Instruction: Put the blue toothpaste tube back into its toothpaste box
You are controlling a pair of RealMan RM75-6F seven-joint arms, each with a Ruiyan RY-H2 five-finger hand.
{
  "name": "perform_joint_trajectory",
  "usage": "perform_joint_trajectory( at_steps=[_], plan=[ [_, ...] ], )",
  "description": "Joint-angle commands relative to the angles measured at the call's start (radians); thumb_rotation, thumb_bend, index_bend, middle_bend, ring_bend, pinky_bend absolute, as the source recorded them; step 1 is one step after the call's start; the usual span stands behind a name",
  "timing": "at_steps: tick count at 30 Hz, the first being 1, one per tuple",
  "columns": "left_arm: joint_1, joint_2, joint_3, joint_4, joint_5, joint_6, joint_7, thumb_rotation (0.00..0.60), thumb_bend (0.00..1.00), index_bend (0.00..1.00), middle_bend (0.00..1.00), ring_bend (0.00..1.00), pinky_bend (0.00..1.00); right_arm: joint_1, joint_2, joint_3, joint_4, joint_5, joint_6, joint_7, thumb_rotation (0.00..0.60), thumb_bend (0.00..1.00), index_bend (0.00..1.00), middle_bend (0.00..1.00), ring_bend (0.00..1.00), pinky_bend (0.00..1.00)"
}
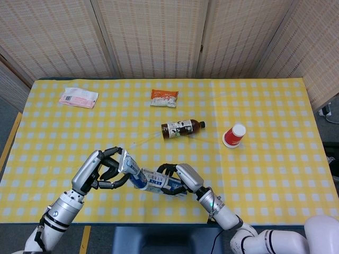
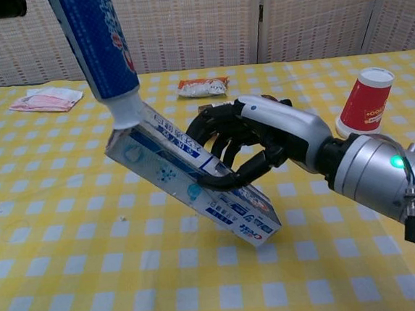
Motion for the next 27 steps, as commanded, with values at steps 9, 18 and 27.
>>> perform_joint_trajectory(
  at_steps=[9,18,27],
  plan=[
    [-0.011,0.009,-0.031,0.0,-0.003,0.012,-0.009,0.6,0.39,0.82,1.0,1.0,1.0,-0.021,0.002,-0.024,0.013,-0.052,0.057,0.062,0.6,0.3,0.41,0.43,0.45,0.45],
    [-0.007,0.016,-0.036,0.0,-0.003,0.013,-0.025,0.6,0.4,0.82,1.0,1.0,1.0,-0.035,-0.005,-0.032,0.05,-0.1,0.123,0.138,0.6,0.3,0.4,0.43,0.45,0.45],
    [-0.008,0.002,-0.034,0.0,0.005,0.017,-0.027,0.6,0.4,0.82,1.0,1.0,1.0,-0.046,-0.041,-0.03,0.126,-0.129,0.187,0.254,0.6,0.3,0.41,0.43,0.45,0.45]
  ],
)
